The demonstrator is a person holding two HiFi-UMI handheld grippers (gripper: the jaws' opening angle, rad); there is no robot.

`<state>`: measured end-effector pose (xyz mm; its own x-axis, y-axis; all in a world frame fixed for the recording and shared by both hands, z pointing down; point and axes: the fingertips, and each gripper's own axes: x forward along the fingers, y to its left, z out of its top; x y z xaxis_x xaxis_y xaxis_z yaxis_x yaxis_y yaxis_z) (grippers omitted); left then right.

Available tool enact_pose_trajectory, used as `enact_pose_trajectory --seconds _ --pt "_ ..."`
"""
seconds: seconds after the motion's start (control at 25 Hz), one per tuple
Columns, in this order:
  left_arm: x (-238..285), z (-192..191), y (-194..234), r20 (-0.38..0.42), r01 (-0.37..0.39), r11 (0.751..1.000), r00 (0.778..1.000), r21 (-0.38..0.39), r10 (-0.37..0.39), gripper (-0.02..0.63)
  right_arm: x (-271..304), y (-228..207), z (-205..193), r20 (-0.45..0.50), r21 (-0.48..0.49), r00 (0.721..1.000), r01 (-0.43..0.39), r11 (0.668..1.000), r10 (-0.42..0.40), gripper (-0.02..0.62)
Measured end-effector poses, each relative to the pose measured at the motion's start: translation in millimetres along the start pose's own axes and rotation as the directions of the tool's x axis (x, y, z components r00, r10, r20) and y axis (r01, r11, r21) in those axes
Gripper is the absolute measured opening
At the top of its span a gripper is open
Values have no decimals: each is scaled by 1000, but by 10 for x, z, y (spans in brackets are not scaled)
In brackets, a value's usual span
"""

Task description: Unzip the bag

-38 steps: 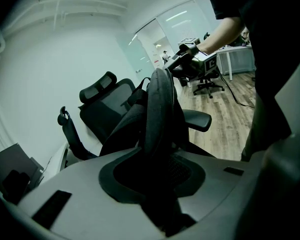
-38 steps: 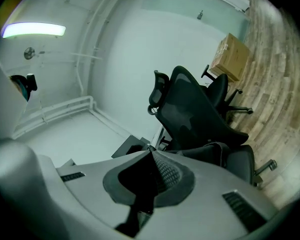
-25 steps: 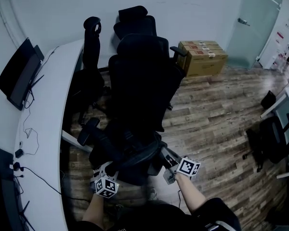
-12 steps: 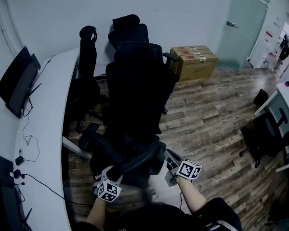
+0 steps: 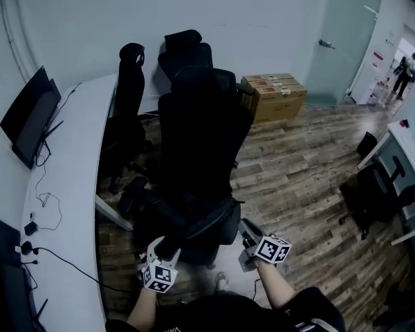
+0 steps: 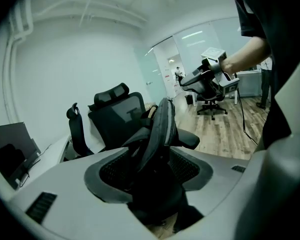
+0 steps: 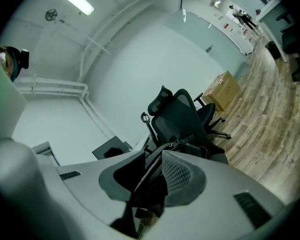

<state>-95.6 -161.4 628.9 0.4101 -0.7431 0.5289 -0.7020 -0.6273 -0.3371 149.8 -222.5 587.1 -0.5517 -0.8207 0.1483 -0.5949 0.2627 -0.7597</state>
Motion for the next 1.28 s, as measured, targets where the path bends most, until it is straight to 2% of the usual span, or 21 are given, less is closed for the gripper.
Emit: enact_pose_trajectory --seconds 0.24,0.48,0.8,1.16,1.28 --pt "-383 131 49 84 -36 999 996 -22 38 253 -204 396 -90 49 -79 999 -9 997 12 104" --pt "-794 366 58 185 -56 998 981 -27 60 253 -412 847 -219 92 -192 995 -25 981 43 115" --pt "-1321 473 10 276 -41 999 960 -35 49 252 -624 1510 -551 110 -362 989 -53 931 100 123" --pt "-1812 373 -63 339 -22 999 940 -39 34 252 -823 1943 -994 106 -486 990 -34 873 98 123" --pt "-1966 377 -107 374 -15 999 927 -42 30 252 -892 2070 -1152 93 -520 992 -23 854 84 123"
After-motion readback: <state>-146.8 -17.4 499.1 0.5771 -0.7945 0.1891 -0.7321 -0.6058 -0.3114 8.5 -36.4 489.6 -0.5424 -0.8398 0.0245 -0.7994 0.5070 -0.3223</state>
